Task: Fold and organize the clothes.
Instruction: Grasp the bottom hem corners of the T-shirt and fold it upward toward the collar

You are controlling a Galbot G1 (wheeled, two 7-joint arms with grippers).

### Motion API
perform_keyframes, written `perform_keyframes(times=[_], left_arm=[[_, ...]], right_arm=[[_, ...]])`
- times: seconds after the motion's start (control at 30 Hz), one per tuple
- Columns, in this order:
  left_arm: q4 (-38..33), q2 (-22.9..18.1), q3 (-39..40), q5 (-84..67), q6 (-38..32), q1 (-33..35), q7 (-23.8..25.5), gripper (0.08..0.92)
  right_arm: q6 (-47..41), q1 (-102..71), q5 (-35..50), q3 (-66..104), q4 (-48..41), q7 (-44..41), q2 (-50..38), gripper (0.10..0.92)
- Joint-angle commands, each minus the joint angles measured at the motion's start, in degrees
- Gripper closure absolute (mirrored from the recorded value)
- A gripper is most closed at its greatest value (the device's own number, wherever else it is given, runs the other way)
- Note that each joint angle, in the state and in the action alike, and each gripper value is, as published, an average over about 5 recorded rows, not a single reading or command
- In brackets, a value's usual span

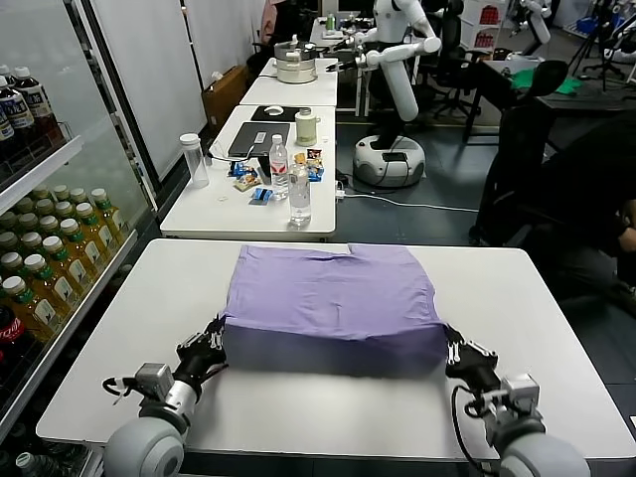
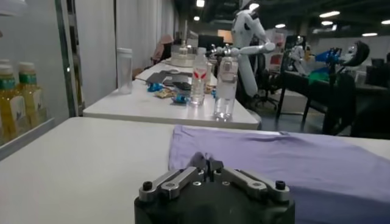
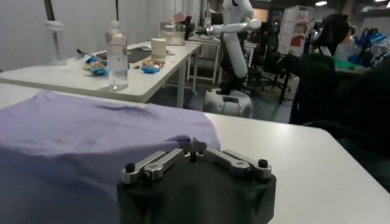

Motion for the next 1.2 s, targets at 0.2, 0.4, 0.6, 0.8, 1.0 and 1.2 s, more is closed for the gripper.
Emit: perform_keyframes(times=[0.2, 0.4, 0.6, 0.8, 1.0, 1.2], left_arm=[[13.05, -0.8, 5.88, 3.98, -0.54, -10.79, -0.31, 0.88], [14.33, -1.73, 6.42, 4.34, -0.62, -11.7, -0.47, 0.873], [14.43, -2.54, 6.35, 4.37, -0.68, -11.63, -0.83, 0.777], [12.17, -2.83, 5.03, 4.59, -0.69, -9.32, -1.33, 0.605], [10.41, -2.98, 3.87, 4.49, -0.83, -6.49, -1.31, 0.432], [12.63, -3.27, 4.29, 3.97, -0.75, -7.99, -1.52, 0.259]], right_arm=[[-0.13, 10.23, -1.98, -5.28, -9.25, -0.43, -0.77, 0.916], [-0.21, 10.33, -4.4, -6.32, -10.31, -1.17, 0.1, 0.894], [-0.71, 9.55, -6.9, -6.76, -11.06, -2.03, 1.06, 0.739], [-0.37, 6.09, -7.34, -3.51, -8.32, -2.24, 1.49, 0.566], [-0.7, -0.07, -5.2, 3.25, -4.64, -2.47, 0.71, 0.393], [-2.43, -2.47, -1.98, 5.65, -5.63, -2.89, 0.13, 0.236]])
